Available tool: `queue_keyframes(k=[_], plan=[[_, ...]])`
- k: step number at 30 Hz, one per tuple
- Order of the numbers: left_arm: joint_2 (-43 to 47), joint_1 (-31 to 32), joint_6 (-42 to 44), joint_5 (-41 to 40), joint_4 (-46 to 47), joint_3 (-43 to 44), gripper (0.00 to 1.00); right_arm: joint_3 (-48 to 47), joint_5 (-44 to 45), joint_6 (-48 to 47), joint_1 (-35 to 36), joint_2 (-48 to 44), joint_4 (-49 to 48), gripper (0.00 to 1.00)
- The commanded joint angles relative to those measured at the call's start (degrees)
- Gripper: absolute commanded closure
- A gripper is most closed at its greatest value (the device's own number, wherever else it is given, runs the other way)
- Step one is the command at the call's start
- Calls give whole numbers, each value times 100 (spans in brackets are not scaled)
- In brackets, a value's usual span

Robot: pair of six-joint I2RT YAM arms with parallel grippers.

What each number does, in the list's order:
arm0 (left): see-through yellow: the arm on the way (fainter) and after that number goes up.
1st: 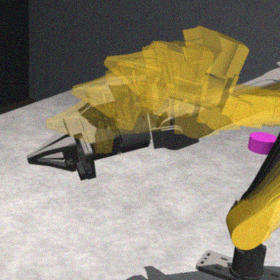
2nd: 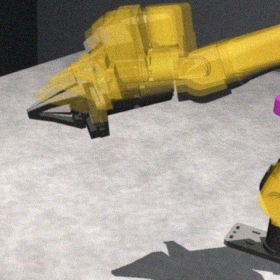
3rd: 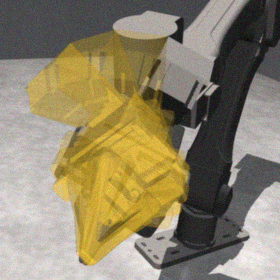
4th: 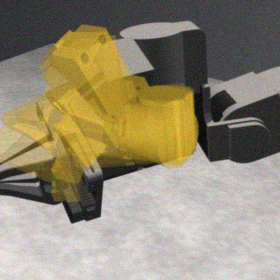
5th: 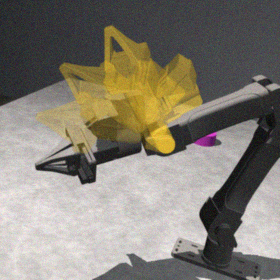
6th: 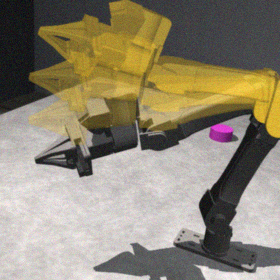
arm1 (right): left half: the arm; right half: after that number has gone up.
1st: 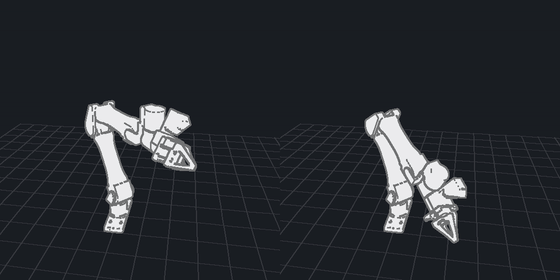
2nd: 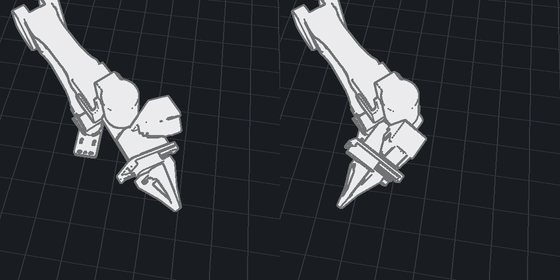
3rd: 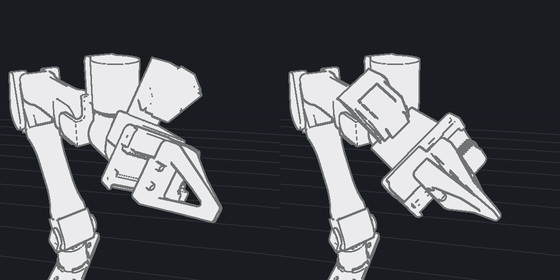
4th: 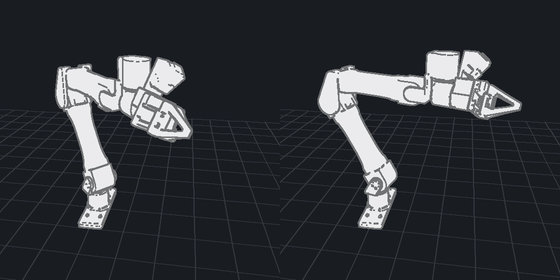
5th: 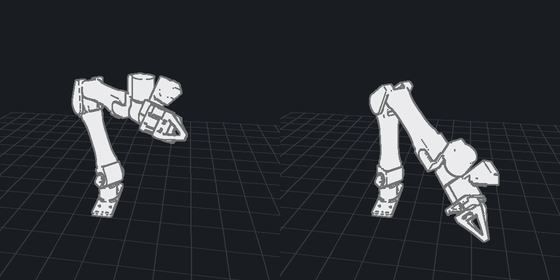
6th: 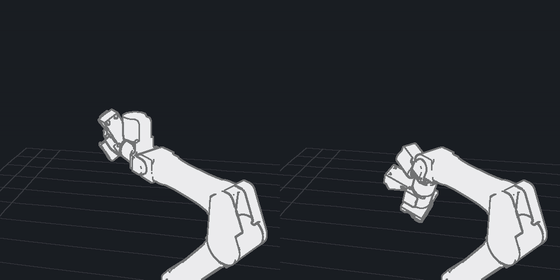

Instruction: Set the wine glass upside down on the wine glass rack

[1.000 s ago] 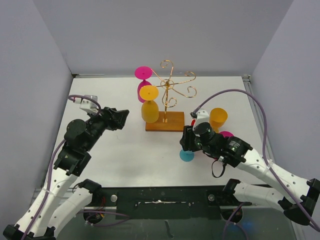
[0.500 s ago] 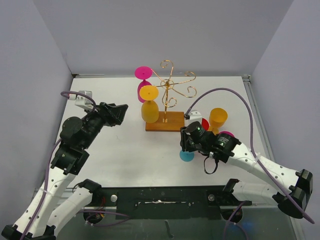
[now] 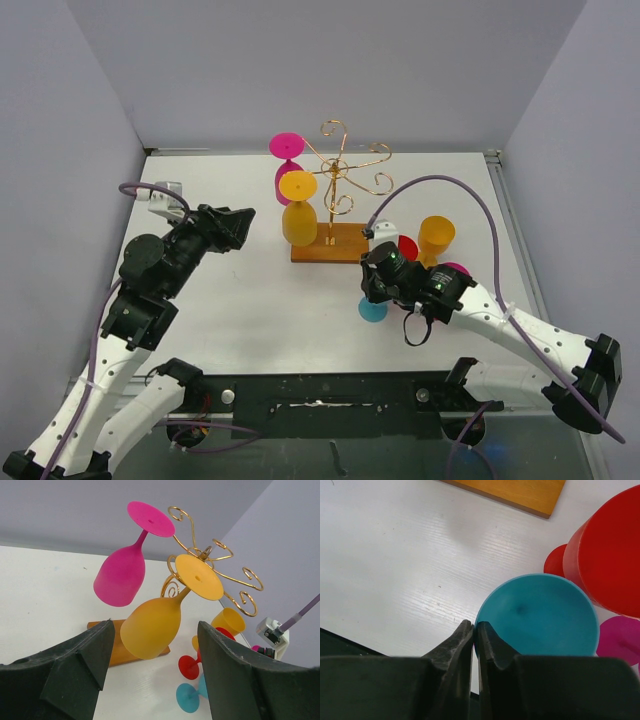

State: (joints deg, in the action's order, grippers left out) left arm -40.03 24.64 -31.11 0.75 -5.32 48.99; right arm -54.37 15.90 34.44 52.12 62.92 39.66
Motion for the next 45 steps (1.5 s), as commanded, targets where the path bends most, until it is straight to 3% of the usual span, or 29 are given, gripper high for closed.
queue_keyframes(k=[1,13,18,23,27,33,38,45], plan=[[52,-30,-59,-42,189,277,35,-83,-241,-132,-3,-150,-444,97],[147,-30,-303,-71,147,20,35,39,-1119,-243,-14,-762,-1346,100],[253,-30,-898,-180,-179,-138,35,40,-1387,-338,12,-818,-2018,100],[339,-30,-2272,-172,-1429,-387,35,41,-448,-687,614,-722,-2749,100],[458,-38,-3016,-94,-1824,-633,35,132,80,-972,932,-556,-3381,100],[522,-47,-3883,61,-1707,-975,35,185,392,-1456,1205,-371,-4245,100],[577,-97,-4556,504,-1377,-1291,34,118,137,-1663,1255,-243,-4584,100],[993,-144,-6925,1630,579,-2590,36,-127,-607,-1703,1256,143,-4707,100]])
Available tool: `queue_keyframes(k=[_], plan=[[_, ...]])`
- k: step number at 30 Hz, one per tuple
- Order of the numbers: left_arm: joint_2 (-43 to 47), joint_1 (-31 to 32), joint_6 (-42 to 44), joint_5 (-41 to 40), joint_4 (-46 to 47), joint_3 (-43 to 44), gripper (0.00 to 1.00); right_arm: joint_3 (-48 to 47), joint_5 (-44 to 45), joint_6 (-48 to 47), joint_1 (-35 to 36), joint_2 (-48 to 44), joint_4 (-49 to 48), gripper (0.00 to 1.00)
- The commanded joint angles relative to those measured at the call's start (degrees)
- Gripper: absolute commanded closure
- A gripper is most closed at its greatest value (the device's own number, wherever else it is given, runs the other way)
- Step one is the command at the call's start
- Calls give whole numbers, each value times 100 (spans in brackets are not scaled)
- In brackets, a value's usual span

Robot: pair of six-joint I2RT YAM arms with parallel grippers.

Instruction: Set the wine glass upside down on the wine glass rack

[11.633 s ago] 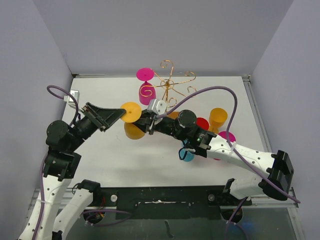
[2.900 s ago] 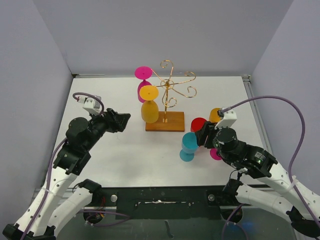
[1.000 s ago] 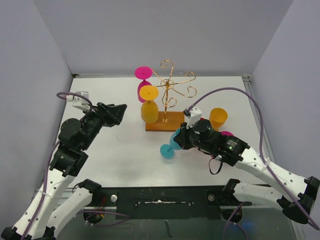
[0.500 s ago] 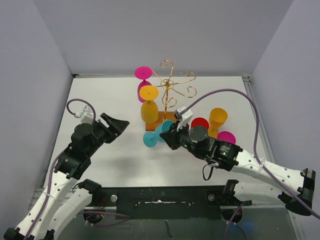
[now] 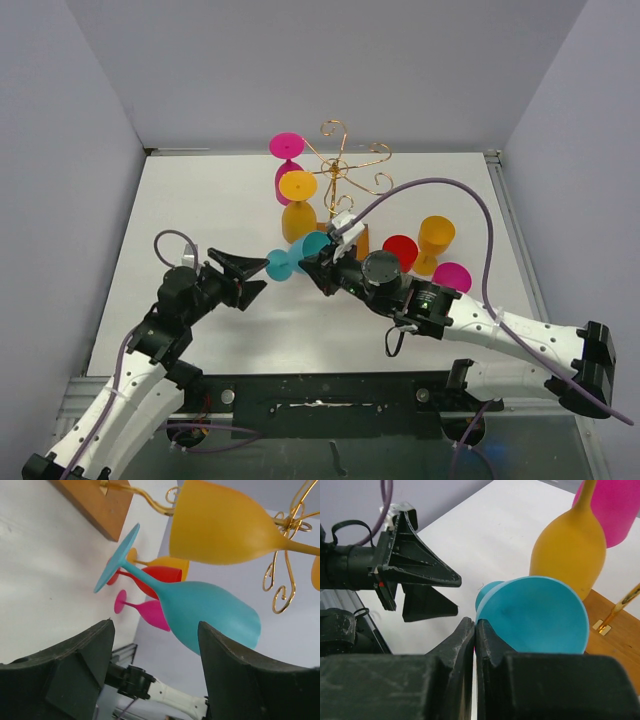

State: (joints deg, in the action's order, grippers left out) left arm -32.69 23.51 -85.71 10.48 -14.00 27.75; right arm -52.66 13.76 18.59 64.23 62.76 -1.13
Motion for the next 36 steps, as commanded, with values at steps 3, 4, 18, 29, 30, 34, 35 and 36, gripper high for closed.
queue_keyframes(k=[3,4,18,29,30,34,35,36], plan=[[475,-30,-1666,373,1293,-493,37,-324,-468,-109,52,342,-773,100],[518,-30,-1668,292,1115,-437,36,-350,-478,-110,52,395,-809,100],[-76,-39,-1810,-61,793,-166,41,-461,-548,-68,112,793,-1593,100],[-351,-39,-2075,-631,1045,-280,58,-201,-837,250,124,907,-2056,100],[-334,-39,-2111,-688,1054,-293,58,-200,-854,250,125,912,-2051,100],[-309,-39,-2208,-933,1049,-275,60,-139,-883,283,123,890,-2107,100],[-304,-39,-2233,-990,1019,-255,60,-123,-888,285,125,889,-2117,100],[-289,-39,-2254,-1046,984,-234,60,-115,-903,286,123,887,-2127,100]])
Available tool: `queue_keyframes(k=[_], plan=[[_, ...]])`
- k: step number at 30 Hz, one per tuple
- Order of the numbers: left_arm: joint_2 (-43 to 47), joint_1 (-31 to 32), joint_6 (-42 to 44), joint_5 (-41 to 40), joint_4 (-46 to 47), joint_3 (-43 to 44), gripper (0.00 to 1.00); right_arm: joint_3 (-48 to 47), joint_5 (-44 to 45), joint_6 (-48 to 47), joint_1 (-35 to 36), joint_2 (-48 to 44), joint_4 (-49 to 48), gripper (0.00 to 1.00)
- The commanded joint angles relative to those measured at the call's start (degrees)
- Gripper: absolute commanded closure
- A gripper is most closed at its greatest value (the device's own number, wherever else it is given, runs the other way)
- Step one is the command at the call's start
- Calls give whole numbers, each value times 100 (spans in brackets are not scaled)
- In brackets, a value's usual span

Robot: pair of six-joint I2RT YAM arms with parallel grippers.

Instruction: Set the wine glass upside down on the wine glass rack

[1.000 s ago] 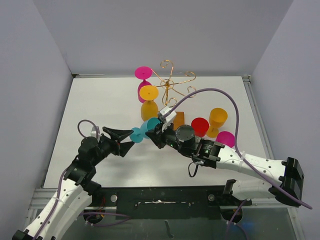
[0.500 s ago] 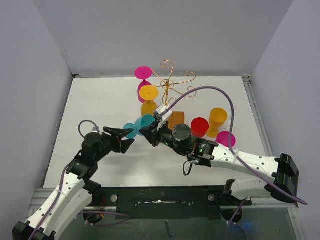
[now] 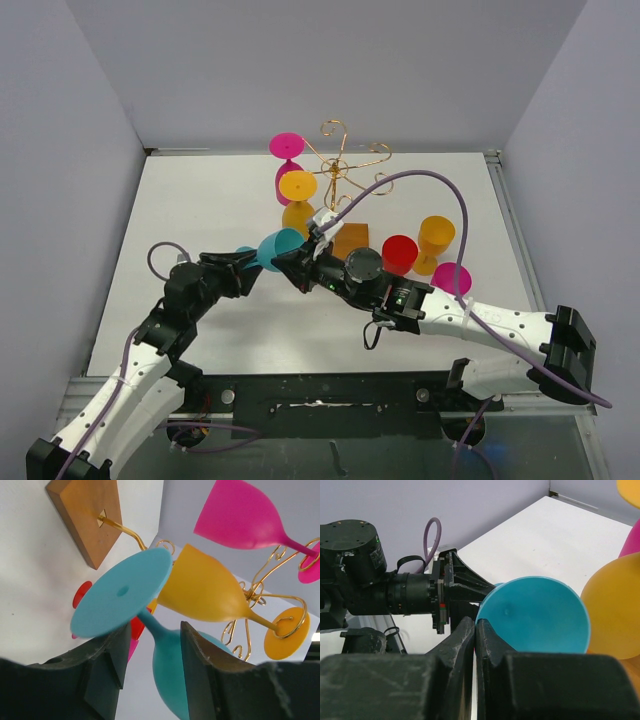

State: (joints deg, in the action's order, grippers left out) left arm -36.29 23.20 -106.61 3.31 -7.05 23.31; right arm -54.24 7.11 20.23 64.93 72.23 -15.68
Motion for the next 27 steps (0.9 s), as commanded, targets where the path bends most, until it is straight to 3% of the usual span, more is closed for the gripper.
queue_keyframes(k=[1,8,18,24,27], plan=[[74,-9,-170,-433,284,223,60,51,-256,129,54,-60,-677,100],[-51,-26,-112,-525,307,412,76,148,-376,175,53,-39,-796,100],[-86,-127,-91,-507,468,485,80,214,-492,193,55,37,-818,100],[-66,-248,-50,-460,528,543,98,350,-606,36,55,-10,-792,100],[-53,-301,-52,-452,591,543,100,429,-579,-8,51,-71,-749,93]])
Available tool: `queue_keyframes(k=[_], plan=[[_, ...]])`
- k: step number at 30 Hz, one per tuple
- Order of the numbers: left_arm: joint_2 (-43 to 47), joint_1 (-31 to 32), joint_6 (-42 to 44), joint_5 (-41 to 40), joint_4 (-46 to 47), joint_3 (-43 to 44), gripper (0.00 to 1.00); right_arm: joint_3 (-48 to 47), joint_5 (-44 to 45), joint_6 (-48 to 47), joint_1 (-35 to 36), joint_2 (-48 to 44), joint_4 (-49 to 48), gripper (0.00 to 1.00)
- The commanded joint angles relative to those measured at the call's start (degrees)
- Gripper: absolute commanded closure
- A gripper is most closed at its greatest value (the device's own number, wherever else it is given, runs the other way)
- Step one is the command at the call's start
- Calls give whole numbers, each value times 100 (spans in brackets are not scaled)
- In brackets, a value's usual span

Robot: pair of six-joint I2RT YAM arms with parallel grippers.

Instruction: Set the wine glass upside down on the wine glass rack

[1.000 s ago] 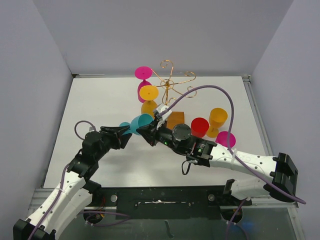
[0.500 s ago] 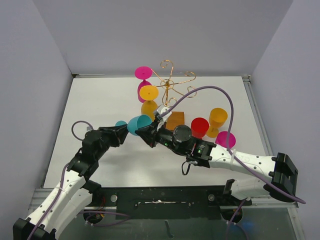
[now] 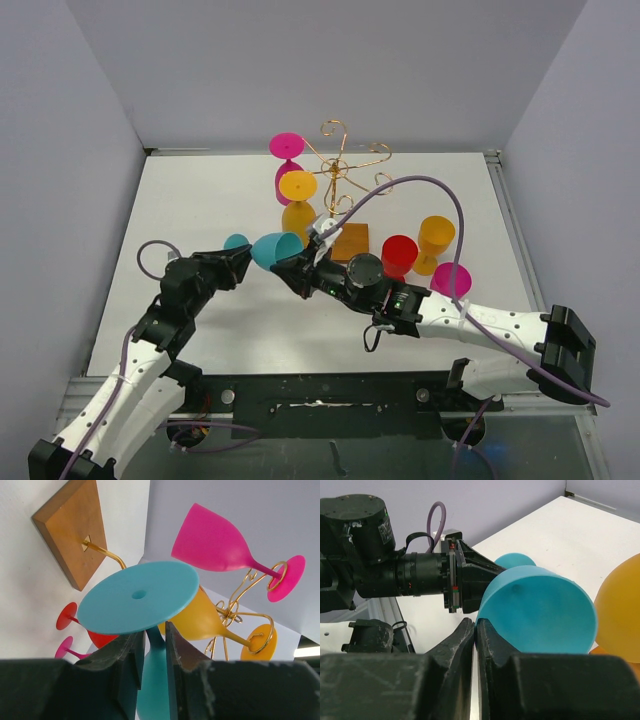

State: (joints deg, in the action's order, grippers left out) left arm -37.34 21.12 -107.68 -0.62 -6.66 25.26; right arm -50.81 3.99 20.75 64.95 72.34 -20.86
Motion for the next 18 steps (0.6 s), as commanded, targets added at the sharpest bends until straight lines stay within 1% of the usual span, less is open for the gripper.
queue_keyframes(k=[1,5,8,13,16,18], plan=[[44,-106,75,-56,597,353,100,80,-237,-59,53,-94,-181,89],[-21,-141,216,-133,654,474,100,60,-126,-31,51,-149,-83,76],[-72,-165,339,-168,718,589,100,13,-75,11,52,-186,-33,71],[-166,-259,517,-140,829,660,100,-16,-8,147,52,-202,-26,68],[-172,-292,640,-139,823,665,100,-18,20,260,48,-276,-16,62],[-175,-308,752,-149,836,665,100,-52,87,310,50,-355,53,55]])
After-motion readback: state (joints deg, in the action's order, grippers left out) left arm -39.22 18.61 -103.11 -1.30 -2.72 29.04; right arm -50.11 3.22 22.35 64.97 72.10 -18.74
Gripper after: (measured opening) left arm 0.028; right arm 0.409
